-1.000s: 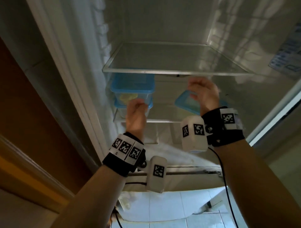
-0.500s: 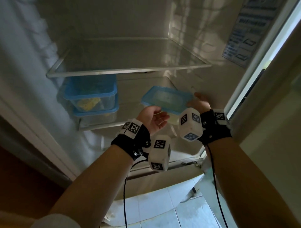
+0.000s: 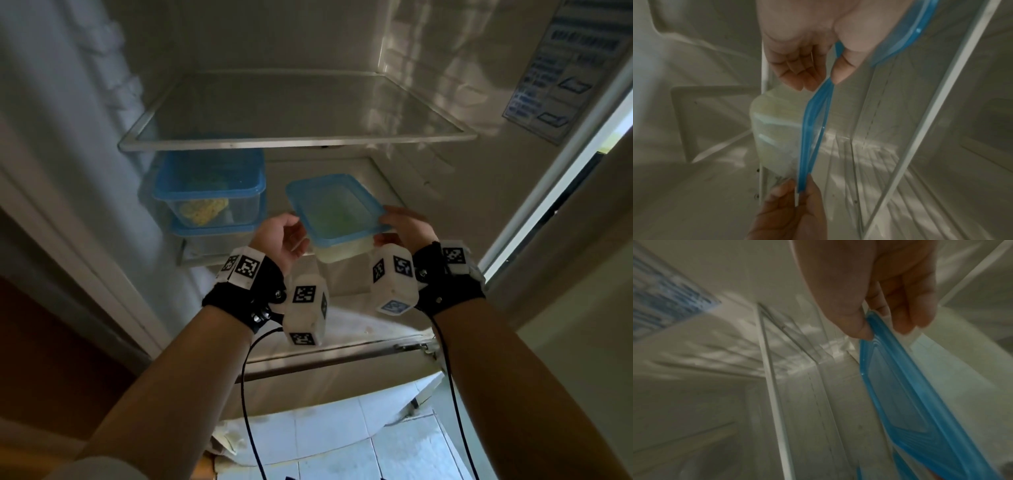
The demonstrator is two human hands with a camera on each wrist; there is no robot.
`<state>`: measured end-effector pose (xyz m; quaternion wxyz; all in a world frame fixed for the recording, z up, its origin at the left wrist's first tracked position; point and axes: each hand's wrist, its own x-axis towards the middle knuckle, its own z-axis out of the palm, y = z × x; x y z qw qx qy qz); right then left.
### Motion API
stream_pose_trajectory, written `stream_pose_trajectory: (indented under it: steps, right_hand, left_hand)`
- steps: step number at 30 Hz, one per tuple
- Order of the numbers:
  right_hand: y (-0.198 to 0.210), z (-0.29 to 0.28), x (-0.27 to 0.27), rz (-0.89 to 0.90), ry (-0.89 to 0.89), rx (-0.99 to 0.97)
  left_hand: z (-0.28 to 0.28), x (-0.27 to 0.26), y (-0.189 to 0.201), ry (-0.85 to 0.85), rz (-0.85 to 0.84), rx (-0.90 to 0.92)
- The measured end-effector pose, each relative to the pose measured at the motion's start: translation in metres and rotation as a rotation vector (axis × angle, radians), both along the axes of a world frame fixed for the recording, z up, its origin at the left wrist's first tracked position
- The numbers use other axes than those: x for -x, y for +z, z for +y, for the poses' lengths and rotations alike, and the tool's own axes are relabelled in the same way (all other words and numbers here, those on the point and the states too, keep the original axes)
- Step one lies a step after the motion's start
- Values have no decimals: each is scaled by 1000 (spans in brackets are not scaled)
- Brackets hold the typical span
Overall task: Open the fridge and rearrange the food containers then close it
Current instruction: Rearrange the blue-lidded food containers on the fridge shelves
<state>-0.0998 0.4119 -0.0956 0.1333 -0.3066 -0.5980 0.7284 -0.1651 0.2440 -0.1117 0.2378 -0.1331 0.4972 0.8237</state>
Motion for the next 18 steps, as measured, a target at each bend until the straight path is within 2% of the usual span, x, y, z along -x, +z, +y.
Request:
stream_pose_trajectory:
  steps: [3,6,11,15,18]
  right_hand:
    - [0,-14,8,27,22,54]
    - [-1,-25,15,49,51,59]
    - [-4,-38,25,76,132,85]
    - [-4,-48,30,99,145,102]
    - [-4,-51,33,98,138,82]
  left_hand:
    - [-10,-3,-6,-6,10,27]
    - [-16,-10,-15,-32,-47,31]
    - [-34,-19,-19,-160,-107,-71]
    - [-43,-16,-17,-134,-83,-233]
    - [-50,-12,-16,-80,-21,-195]
